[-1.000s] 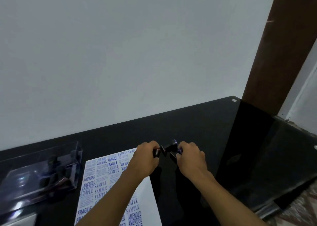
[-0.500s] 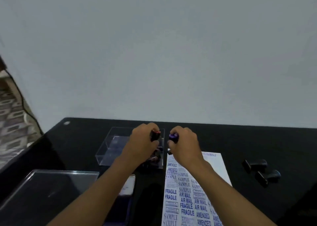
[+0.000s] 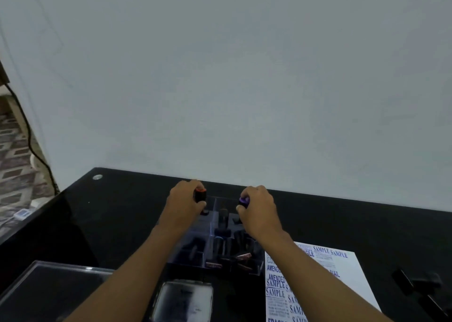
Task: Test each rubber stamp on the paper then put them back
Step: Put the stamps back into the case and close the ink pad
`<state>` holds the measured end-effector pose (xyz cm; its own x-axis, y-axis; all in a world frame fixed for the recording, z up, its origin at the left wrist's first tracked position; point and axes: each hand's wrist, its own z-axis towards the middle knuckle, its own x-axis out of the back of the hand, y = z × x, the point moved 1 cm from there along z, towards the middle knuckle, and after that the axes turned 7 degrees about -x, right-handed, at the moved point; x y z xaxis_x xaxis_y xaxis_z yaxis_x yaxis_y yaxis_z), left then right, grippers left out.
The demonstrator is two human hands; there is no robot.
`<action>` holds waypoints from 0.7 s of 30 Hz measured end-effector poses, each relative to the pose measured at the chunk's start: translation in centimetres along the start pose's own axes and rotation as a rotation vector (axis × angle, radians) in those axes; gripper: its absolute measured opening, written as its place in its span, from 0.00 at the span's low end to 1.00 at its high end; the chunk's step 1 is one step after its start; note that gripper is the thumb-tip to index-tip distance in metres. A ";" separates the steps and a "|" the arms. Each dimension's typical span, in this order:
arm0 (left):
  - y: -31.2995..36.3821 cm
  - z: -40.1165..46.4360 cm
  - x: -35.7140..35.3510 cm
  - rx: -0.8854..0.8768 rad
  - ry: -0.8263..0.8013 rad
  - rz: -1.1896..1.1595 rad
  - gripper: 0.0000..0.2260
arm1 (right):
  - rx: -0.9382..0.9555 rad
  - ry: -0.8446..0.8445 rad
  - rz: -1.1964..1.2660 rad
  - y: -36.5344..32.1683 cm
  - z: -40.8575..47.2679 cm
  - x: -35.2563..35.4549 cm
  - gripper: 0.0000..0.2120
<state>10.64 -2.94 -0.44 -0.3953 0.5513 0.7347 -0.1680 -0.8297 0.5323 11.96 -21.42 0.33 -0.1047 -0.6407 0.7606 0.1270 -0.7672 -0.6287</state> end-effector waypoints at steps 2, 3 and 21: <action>-1.0 0.3 -0.8 0.036 -0.084 0.062 0.13 | -0.016 -0.034 -0.019 0.3 0.5 -1.1 0.04; -1.3 0.6 -1.2 0.040 -0.131 0.088 0.14 | -0.022 -0.046 -0.031 0.5 0.8 -1.5 0.04; 0.4 1.2 -2.8 0.082 -0.225 0.188 0.12 | -0.057 -0.237 -0.277 -0.4 1.6 -1.7 0.05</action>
<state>12.79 -4.71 -1.72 -0.2015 0.4019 0.8932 -0.0340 -0.9143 0.4037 13.64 -20.02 -0.47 0.1046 -0.3890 0.9153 0.0701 -0.9151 -0.3970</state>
